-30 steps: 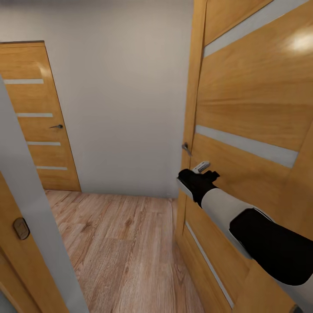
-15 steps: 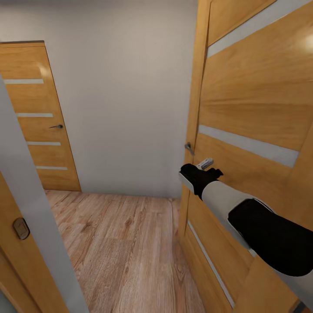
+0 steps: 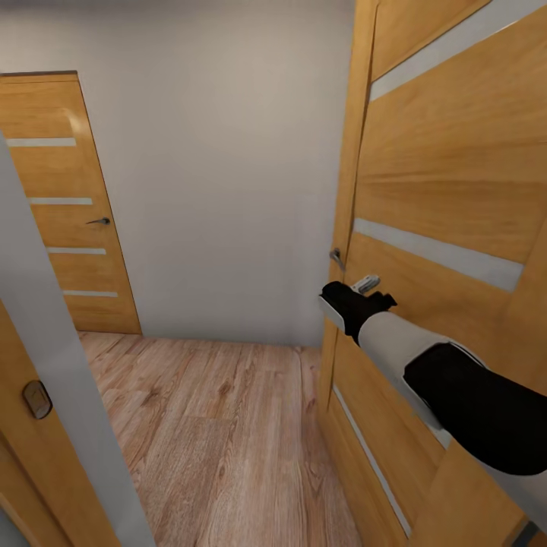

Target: Move the two storage containers from the living room to the garage. In the garage, place one container on the floor and stack the other container on top of it (either order is fine).

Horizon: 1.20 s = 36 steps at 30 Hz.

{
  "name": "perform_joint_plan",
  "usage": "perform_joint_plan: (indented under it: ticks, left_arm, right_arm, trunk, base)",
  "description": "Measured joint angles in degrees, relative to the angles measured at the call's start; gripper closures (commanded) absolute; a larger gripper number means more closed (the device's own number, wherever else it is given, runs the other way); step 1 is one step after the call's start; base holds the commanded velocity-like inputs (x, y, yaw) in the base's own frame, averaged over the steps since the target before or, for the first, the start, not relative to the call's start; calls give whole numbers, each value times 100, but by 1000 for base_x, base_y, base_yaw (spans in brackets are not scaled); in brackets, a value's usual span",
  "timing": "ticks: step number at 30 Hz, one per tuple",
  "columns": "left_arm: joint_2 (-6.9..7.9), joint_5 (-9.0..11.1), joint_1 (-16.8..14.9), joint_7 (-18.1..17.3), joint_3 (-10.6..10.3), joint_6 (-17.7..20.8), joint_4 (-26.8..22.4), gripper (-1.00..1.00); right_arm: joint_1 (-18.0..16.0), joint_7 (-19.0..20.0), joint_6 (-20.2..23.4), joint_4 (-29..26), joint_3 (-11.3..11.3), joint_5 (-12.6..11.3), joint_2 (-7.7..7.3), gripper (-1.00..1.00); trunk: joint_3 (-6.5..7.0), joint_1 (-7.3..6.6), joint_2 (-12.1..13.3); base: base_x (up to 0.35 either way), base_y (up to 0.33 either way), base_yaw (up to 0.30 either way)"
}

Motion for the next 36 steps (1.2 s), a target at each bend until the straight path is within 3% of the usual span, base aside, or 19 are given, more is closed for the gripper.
perform_joint_plan:
  ticks: [21, 26, 33, 36]
  left_arm:
    - [2, 0, 0, 0, 0, 0, -2, -100]
    - [-1, -22, 0, -7, -8, 4, 0, -100]
    - [1, -30, 0, -8, -16, 1, 2, -100]
    - [2, -14, 1, -8, -15, 4, 0, -100]
  right_arm:
    - [-31, -43, 14, 0, 33, 47, -258, -100]
    - [-31, -54, 67, 3, 65, 144, -310, -100]
    - [-33, -42, 11, -2, 114, 120, -572, -100]
    - [-34, -52, 104, 4, 172, 278, -582, -100]
  trunk:
    - [0, 0, 0]
    - [1, -3, -1]
    - [1, 0, 0]
    - [1, 0, 0]
  base:
    - [0, 0, 0]
    - [190, 0, 0]
    - [116, 0, 0]
    - [7, 0, 0]
